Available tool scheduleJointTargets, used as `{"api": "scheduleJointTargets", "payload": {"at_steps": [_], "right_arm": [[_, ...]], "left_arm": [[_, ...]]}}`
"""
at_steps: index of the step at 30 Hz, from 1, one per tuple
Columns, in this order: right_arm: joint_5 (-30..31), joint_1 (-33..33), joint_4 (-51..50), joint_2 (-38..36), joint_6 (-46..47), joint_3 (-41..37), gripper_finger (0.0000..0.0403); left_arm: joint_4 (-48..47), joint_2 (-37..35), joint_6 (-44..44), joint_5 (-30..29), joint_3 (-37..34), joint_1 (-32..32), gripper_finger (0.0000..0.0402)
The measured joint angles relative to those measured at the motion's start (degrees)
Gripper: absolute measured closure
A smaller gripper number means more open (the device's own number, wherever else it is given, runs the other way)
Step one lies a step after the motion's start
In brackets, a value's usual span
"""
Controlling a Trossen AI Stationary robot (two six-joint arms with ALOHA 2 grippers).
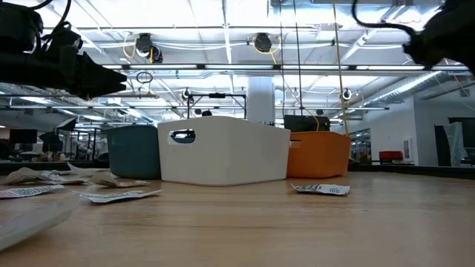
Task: Pick & Place First Aid Supplies
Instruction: Put the black towelette pack into the white bin
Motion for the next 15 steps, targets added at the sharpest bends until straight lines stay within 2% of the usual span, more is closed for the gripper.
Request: {"api": "scheduleJointTargets", "payload": {"at_steps": [5, 15], "right_arm": [[0.0, 4.1, 2.4, -0.8, 5.2, -2.8, 0.0207], [-0.4, 8.3, 20.5, 1.4, 10.3, -13.1, 0.0207]], "left_arm": [[0.0, 0.0, 0.0, 0.0, 0.0, 0.0, 0.0034], [0.0, 0.0, 0.0, 0.0, 0.0, 0.0, 0.0034]]}}
